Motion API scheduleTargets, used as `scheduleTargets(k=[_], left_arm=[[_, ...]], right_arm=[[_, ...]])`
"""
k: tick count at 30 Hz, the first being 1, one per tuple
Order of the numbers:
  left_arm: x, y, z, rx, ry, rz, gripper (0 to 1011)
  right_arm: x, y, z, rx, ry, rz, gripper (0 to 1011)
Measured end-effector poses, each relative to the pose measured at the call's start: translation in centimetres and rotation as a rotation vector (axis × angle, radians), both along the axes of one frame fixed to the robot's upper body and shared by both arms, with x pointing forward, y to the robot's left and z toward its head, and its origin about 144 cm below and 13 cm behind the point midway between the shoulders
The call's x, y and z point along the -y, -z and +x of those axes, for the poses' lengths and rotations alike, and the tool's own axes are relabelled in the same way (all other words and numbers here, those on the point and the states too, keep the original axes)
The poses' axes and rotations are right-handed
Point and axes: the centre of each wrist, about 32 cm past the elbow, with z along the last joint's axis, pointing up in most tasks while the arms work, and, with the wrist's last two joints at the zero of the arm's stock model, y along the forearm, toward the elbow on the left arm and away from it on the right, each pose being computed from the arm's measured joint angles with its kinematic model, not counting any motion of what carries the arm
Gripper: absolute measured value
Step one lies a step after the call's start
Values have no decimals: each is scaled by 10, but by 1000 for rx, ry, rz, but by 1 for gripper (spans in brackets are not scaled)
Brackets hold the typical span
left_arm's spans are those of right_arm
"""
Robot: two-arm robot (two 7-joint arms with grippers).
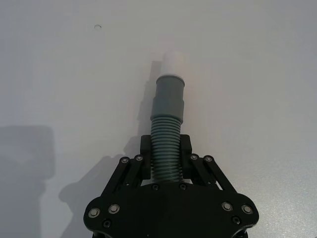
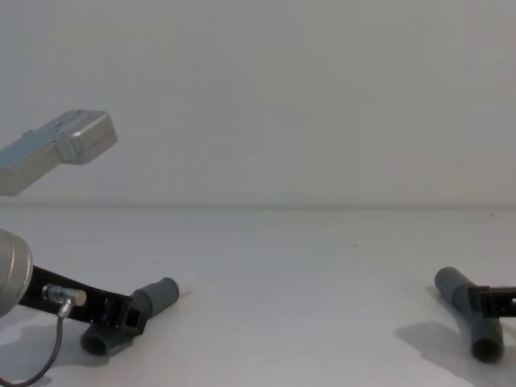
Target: Use both hands to pick up one end of the pipe from the table, align the ends, and insert them.
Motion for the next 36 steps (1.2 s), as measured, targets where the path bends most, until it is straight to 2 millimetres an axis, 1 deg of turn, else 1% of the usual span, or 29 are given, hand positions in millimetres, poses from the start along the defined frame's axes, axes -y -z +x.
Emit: scheduleTargets(k=[13,36], left_arm=[[0,0,0,0,0,0,299],[0,0,0,0,0,0,299]], right_arm=[[-12,-3,12,-72,46,-17,1002],[-28,-6,22,-104,65,-27,1002]])
